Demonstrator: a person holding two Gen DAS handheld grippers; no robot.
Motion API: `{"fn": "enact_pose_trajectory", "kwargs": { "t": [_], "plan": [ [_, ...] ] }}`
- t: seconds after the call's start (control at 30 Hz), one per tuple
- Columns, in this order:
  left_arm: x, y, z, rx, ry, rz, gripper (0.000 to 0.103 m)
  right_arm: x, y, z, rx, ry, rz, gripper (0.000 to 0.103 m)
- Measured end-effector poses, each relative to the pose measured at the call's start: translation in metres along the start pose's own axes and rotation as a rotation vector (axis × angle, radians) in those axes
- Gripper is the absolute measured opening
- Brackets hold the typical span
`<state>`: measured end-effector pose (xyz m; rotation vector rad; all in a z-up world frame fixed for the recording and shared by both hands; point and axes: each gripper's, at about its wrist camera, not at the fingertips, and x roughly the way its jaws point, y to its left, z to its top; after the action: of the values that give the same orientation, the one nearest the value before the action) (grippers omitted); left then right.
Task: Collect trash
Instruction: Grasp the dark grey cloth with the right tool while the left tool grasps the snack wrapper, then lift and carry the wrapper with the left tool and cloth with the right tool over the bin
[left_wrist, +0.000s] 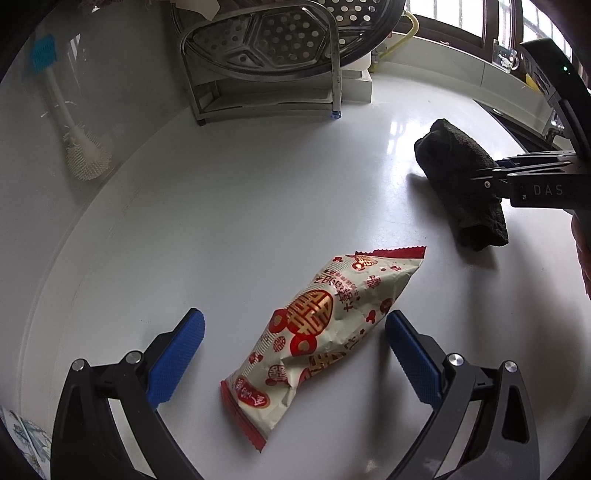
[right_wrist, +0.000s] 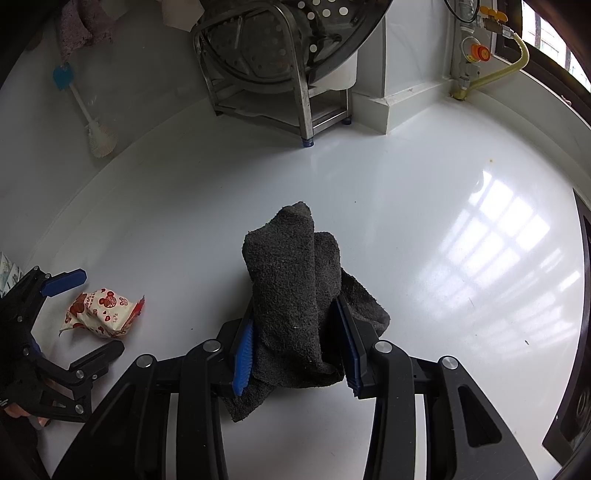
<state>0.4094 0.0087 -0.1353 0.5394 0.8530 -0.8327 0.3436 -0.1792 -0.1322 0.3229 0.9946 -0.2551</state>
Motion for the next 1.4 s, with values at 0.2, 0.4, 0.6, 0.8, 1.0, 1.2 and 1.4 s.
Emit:
{"fn": "enact_pose_trajectory", "kwargs": {
  "t": [0.2,0.4,0.6,0.8,1.0,1.2,1.4],
  "plan": [
    [-0.005,-0.003,-0.006,-0.107,0.005,0.004,0.079,0.0,0.001,0.0,-0.004,0.0,-0.001,0.039],
    [-0.015,-0.015,-0.012,-0.169,0.021,0.031,0.049,0.001,0.0,0.0,-0.005,0.004,0.006,0.039],
    [-0.022,-0.017,-0.017,-0.308,0.055,0.052,0.03,0.0,-0.001,-0.002,0.002,0.01,0.021,0.038],
    [-0.027,-0.012,-0.023,-0.444,0.082,0.066,0.029,-0.005,-0.004,-0.007,0.025,0.019,0.049,0.034],
    [-0.037,-0.016,-0.032,-0.49,0.116,0.14,0.029,-0.014,-0.007,-0.02,0.04,0.028,0.069,0.033],
    [-0.051,-0.022,-0.042,-0.506,0.116,0.163,0.029,-0.029,-0.005,-0.038,0.026,0.03,0.079,0.032],
    [-0.069,-0.043,-0.047,-0.503,0.117,0.192,0.029,-0.046,-0.011,-0.058,0.029,0.04,0.105,0.031]
  ]
}}
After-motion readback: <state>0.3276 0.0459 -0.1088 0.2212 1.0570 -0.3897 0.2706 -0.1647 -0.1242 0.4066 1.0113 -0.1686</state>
